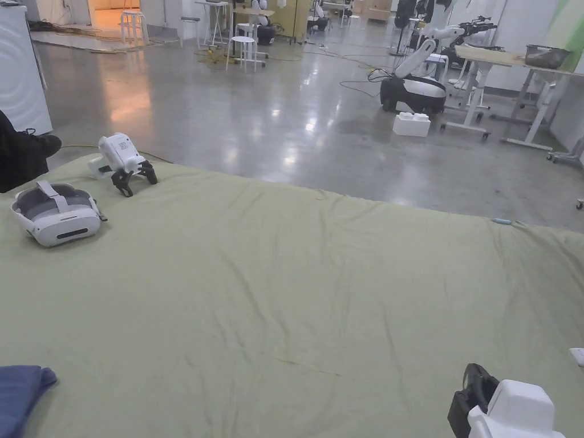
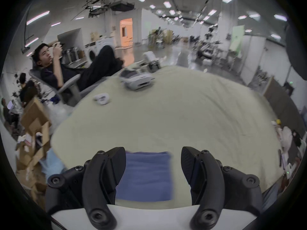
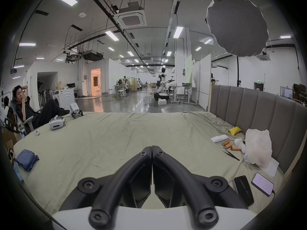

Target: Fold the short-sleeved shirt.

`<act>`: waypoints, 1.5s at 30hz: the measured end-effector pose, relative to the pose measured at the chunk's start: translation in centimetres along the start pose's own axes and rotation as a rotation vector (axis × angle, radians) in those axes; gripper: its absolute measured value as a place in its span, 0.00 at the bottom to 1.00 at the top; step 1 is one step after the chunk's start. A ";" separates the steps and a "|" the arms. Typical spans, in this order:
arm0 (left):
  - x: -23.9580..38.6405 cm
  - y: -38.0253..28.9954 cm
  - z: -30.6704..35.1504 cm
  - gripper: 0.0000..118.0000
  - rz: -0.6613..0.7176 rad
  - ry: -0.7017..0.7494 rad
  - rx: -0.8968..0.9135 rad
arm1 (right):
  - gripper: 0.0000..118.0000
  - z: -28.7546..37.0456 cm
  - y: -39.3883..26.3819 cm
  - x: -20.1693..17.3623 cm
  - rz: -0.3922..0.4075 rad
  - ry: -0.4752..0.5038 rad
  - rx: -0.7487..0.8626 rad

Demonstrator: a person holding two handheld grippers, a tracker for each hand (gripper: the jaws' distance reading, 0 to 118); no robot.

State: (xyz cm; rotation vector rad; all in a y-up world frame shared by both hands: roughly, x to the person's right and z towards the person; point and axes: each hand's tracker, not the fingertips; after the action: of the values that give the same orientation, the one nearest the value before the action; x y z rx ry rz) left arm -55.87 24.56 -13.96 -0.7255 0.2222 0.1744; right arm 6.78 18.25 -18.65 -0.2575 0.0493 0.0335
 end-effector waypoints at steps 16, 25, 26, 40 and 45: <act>25.0 -6.5 -2.9 0.41 -0.120 -0.195 0.412 | 0.00 -1.6 1.2 -1.7 -0.007 -0.012 0.031; 29.9 -7.5 -1.3 0.06 -0.200 -0.093 0.568 | 0.00 -1.0 1.3 -2.5 0.000 -0.017 0.080; 29.9 -7.6 -1.4 0.05 -0.225 -0.094 0.563 | 0.00 -0.7 1.2 -2.5 -0.001 -0.024 0.083; 29.4 -8.7 -0.6 0.00 -0.220 -0.062 0.605 | 0.00 0.0 0.6 -3.2 0.000 -0.016 0.084; 29.4 -8.3 -0.2 0.00 -0.211 -0.064 0.612 | 0.00 0.0 0.8 -3.5 0.000 -0.010 0.085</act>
State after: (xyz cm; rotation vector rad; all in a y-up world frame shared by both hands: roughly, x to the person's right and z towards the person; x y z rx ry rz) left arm -25.63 20.63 -16.50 -0.1315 0.1254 -0.0737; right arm 3.30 18.89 -18.67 -0.1728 0.0405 0.0322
